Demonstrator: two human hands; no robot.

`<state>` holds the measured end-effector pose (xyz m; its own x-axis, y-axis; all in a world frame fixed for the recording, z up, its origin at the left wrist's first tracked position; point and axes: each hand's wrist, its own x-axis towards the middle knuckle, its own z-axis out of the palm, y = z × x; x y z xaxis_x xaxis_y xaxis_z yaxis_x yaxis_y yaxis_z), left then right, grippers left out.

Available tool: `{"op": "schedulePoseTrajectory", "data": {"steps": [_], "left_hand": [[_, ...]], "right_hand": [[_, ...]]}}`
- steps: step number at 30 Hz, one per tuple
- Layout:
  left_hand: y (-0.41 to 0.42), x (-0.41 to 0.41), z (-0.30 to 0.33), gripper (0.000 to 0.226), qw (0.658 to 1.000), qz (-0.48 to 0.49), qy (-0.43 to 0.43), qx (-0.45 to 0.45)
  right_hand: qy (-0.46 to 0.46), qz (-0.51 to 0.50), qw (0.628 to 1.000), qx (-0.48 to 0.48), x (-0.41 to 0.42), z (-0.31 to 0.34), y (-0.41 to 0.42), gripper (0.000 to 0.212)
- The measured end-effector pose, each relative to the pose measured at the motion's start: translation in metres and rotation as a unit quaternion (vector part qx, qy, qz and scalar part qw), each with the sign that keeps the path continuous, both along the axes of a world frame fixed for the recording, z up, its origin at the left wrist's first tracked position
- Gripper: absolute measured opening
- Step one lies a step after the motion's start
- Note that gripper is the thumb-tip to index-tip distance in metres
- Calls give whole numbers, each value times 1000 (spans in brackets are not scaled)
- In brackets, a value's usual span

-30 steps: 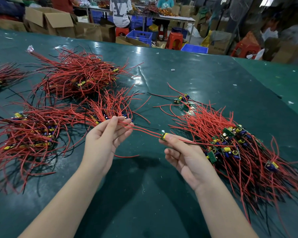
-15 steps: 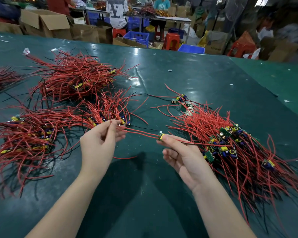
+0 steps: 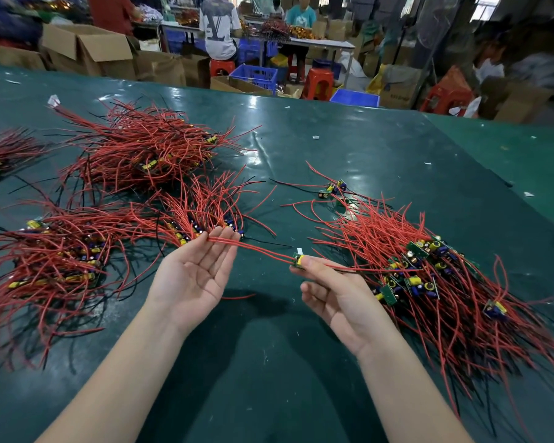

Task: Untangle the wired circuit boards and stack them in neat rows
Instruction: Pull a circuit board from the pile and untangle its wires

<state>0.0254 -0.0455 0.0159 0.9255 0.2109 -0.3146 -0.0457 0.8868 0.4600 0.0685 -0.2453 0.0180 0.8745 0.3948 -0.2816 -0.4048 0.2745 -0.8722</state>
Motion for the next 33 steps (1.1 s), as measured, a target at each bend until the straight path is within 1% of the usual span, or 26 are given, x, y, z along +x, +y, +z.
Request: {"op": "schedulePoseTrajectory", "data": {"steps": [1,3,5,7,11,18,22,24,27,33], "left_hand": [[0,1,0,25,1000,2,-1,15],[1,2,0,35,997,17,0,74],[0,4,-1,36,993,25,-6,115],[1,4,-1,33,992,15,-19,122],[0,3,-2,41,993,-21,-34,110],[-4,3,-3,50,992,-46,-13,115],[-8,4,-5,46,992,-54,-10,115],[-8,6,-7,40,991,-34,-11,130],[-7,7,-9,31,989,9,-10,150],[-4,7,-10,22,986,53,9,158]], "right_hand": [[-1,1,1000,0,0,0,0,29],[-3,-4,1000,0,0,-2,0,29],[-1,-13,1000,0,1,-3,-1,27],[5,-23,1000,4,1,-3,-1,23],[13,-43,999,10,2,-1,0,31],[0,-47,998,37,2,2,-3,28],[-8,-41,998,38,1,2,-3,29],[-16,-41,999,17,1,2,-3,25],[-39,-41,998,-25,1,1,-2,13],[-86,-39,993,-65,-2,2,-3,10]]}}
